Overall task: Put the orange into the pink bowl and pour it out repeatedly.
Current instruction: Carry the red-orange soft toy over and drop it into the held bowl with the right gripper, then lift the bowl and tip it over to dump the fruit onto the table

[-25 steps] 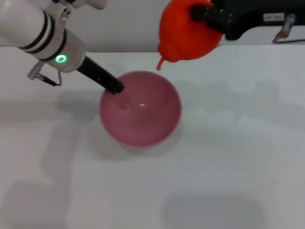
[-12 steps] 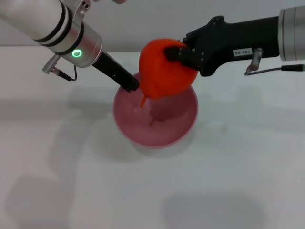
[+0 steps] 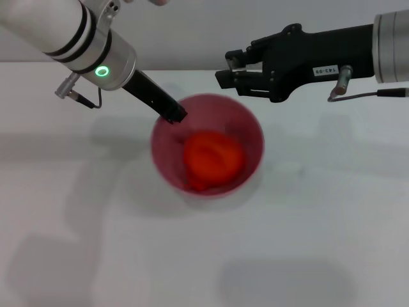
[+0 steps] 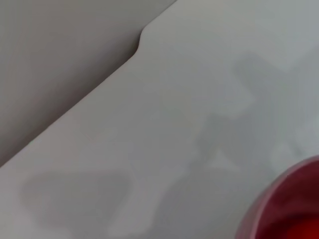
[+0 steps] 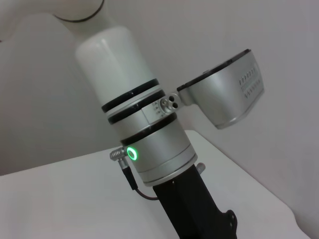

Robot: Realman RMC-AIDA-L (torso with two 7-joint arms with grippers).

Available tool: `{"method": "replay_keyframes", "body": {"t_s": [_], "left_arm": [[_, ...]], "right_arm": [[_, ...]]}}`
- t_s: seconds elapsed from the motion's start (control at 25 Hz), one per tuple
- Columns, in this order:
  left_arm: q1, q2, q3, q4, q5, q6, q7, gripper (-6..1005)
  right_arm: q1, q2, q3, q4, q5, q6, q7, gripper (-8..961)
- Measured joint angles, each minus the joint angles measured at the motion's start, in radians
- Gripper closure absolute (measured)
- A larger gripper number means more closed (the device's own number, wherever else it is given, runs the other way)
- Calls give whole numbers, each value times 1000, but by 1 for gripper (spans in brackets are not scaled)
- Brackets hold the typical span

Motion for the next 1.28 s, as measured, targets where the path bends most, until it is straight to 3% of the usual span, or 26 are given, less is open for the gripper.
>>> {"method": "replay_keyframes", "body": {"t_s": [0.32, 0.44, 0.52, 0.64, 0.76, 0.92, 1.12, 1.2, 1.24, 1.28], "left_arm": [[-4, -2, 4, 0, 0, -7, 3, 954], [-3, -5, 14, 2, -2, -29, 7, 954], [2, -7, 43, 4, -14, -61, 6, 954], [9, -8, 102, 3, -35, -121, 3, 954], [16, -9, 139, 2, -38, -167, 1, 954], [31, -9, 194, 16, -50, -234, 2, 954], [97, -9, 295, 105, -52, -380, 7, 954], [97, -9, 295, 105, -52, -380, 7, 954], [173, -8, 392, 203, -51, -500, 7, 955], [173, -8, 392, 203, -51, -500, 7, 955]], "right_arm": [[-19, 2, 25, -1, 7, 23, -16, 507], [-68, 3, 51, 23, 99, 103, -110, 505], [-119, 2, 56, 75, 242, 164, -245, 503], [-191, 2, 46, 228, 592, 189, -587, 501], [-225, 2, 20, 446, 975, 106, -1050, 499], [-216, 3, 16, 691, 1267, -48, -1430, 496], [-206, 5, 16, 872, 1552, -139, -1625, 493], [-202, 3, 21, 926, 1638, -167, -1648, 491], [-201, 2, 25, 944, 1666, -177, -1653, 490], [-202, 1, 28, 954, 1686, -187, -1654, 490]]}}
